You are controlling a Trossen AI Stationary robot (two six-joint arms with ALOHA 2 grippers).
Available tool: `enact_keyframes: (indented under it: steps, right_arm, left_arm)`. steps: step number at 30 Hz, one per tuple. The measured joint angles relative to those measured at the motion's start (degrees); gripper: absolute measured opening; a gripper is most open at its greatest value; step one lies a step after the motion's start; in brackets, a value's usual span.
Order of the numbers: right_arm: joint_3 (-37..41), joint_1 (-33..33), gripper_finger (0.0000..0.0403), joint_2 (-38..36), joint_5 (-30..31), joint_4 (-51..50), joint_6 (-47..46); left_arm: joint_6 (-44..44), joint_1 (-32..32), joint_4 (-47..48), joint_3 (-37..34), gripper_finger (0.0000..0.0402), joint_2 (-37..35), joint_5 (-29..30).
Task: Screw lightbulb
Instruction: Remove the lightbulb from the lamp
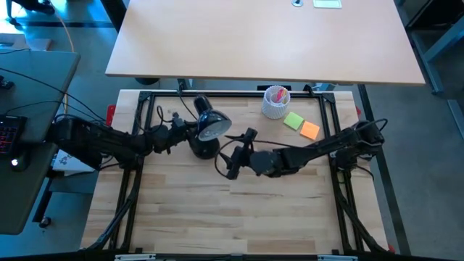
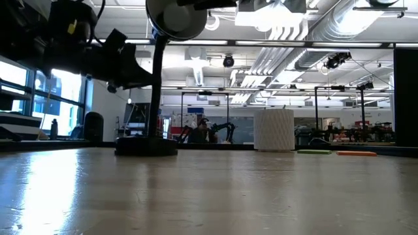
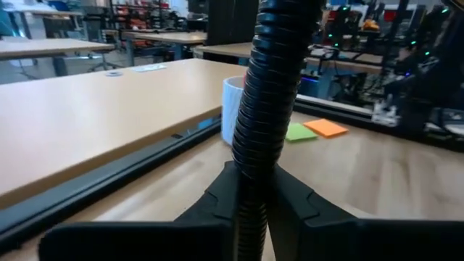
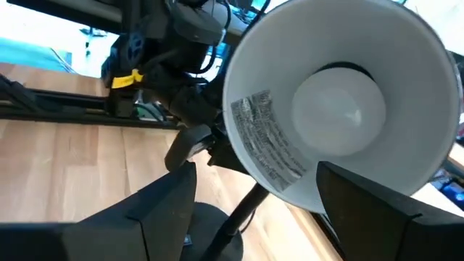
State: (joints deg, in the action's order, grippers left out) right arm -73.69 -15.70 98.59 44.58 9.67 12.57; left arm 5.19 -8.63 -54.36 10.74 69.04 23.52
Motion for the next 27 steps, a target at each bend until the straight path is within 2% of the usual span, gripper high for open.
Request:
enact_keyframes:
  steps: [7, 16, 19, 22, 27]
  right_arm:
    - [0.0, -3.0, 0.0284, 0.0, 9.0, 1.4, -4.9]
    - [0.0, -3.1, 0.0284, 0.0, 9.2, 5.4, -12.3]
    - [0.0, -2.9, 0.0284, 0.3, 7.0, 6.2, -13.1]
    - [0.0, -2.9, 0.0284, 1.4, 4.2, 8.1, -8.5]
    - [0.0, -3.0, 0.0284, 2.7, 2.0, 7.9, 10.3]
  left_arm:
    - [2.8, 9.8, 0.2, 0.0, 0.0041, 0.0, 9.4]
    - [3.3, 20.0, 0.4, 0.0, 0.0045, 0.0, 24.2]
    - [3.3, 21.4, 0.4, 0.0, 0.0045, 0.0, 26.7]
    - [3.3, 21.9, 0.5, 0.0, 0.0045, 0.0, 27.2]
    - [3.3, 22.0, 1.1, 0.0, 0.0047, 0.0, 27.2]
